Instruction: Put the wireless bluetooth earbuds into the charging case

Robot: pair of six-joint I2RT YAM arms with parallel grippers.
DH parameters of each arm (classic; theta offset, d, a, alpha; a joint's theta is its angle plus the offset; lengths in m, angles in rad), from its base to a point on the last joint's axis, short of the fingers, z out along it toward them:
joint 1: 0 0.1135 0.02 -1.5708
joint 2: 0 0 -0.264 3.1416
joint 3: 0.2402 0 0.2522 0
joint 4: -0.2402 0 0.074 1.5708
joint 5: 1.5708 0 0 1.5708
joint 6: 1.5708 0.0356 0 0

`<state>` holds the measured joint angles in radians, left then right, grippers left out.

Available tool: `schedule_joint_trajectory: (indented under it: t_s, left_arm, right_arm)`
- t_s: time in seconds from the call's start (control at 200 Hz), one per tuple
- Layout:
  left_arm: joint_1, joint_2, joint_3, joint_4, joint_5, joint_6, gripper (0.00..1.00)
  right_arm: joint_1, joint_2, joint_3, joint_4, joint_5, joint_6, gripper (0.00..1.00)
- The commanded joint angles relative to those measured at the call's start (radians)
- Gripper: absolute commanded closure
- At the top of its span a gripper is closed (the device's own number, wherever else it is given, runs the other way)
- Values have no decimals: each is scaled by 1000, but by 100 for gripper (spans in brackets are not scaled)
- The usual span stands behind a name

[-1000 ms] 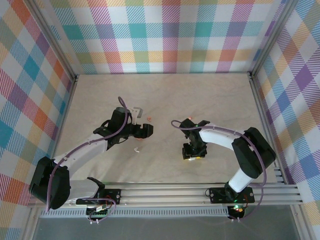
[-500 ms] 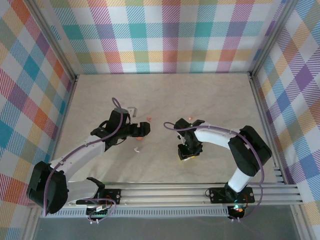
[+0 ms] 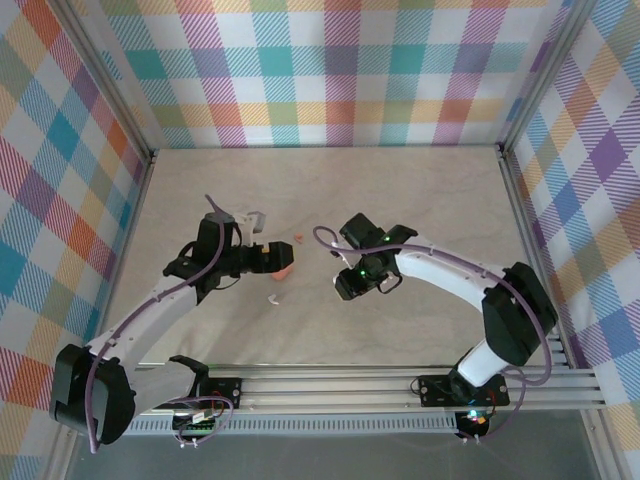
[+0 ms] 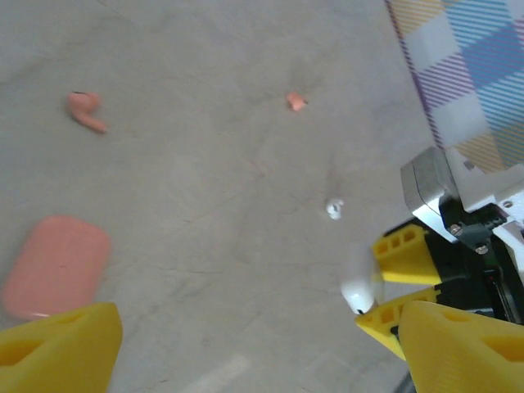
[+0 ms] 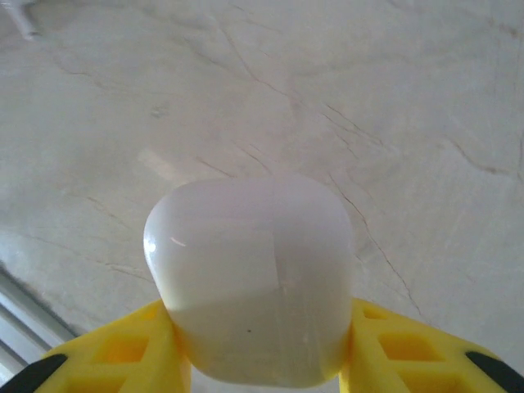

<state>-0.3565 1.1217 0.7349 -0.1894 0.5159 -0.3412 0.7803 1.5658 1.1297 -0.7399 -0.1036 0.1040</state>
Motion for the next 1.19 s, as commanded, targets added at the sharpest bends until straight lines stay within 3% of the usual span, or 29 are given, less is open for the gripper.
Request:
schedule_joint_trajectory:
  t_s: [0.0,0.13,0.235,0.59,0.83,0.97,1.08,1.12,1.19]
  left_arm:
    - [6,0,-17,96,170,-24,14]
    - [-30,40,11,93,261,-32,20]
    - [-72,79,50,16,213,-37,23]
    - [-165,135,27,179,281,-123,29]
    - [-202,160,44,178,273,-131,37]
    - [-219,195,72,163,274,-125,49]
    - [-222,204,86,165,270,-125,65]
    - [-222,203,89,166,262,-123,70]
    - [-222,196,91,172,252,-121,79]
  right_arm:
    - [29,-45,41,13,-27,-121,73]
    - [57,-78,45,35,-9,-177,73]
    - [78,-111,32,72,-3,-226,73]
    - [96,-160,15,124,-7,-268,72]
    - [97,-166,21,105,10,-273,72]
    - [97,-165,39,94,22,-273,72]
    - [97,-168,51,84,25,-270,71]
    - [97,-174,46,90,32,-268,68]
    - [96,-184,35,103,59,-262,54]
